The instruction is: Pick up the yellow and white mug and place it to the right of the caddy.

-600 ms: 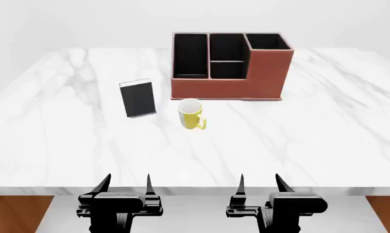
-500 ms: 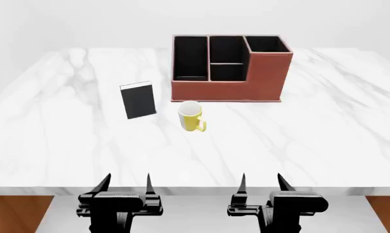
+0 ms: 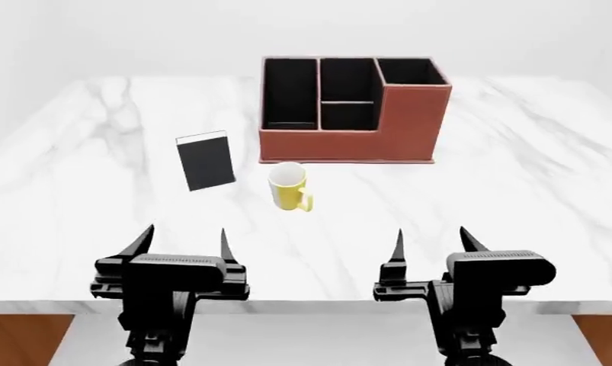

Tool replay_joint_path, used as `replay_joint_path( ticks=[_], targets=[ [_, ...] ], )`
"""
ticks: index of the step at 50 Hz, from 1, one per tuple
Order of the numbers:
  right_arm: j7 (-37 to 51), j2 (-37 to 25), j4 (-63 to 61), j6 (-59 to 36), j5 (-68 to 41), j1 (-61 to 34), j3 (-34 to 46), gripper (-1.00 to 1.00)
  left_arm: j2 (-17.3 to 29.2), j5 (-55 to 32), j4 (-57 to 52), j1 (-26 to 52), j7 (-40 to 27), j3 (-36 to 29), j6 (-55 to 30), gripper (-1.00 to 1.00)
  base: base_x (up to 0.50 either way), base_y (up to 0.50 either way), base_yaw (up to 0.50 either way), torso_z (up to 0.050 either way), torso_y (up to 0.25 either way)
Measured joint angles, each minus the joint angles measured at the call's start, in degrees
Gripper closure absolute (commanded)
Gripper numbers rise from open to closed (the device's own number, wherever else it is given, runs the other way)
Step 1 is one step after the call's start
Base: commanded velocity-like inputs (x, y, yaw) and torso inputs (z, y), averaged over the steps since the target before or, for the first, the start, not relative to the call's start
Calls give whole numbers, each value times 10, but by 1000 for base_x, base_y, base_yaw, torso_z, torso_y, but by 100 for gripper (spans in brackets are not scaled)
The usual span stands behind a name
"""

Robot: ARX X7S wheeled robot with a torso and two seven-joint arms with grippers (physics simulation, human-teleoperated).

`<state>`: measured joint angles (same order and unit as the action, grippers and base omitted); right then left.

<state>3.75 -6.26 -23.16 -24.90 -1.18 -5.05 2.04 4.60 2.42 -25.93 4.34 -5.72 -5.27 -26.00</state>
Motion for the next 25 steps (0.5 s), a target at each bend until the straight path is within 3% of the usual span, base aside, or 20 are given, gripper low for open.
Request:
replay_joint_path(
  ticks=[13,25],
  targets=[
    [3,-19,-39,-31,-1,-8,8,-100,14,9,-58,16,-13,-20,-58,-100,365,-347,0,0,0],
    [8,-26,-43,-31,-4,-8,13,-100,23,9,-76,19,-24,-28,-73,-100,472,-145,0,0,0]
  ],
)
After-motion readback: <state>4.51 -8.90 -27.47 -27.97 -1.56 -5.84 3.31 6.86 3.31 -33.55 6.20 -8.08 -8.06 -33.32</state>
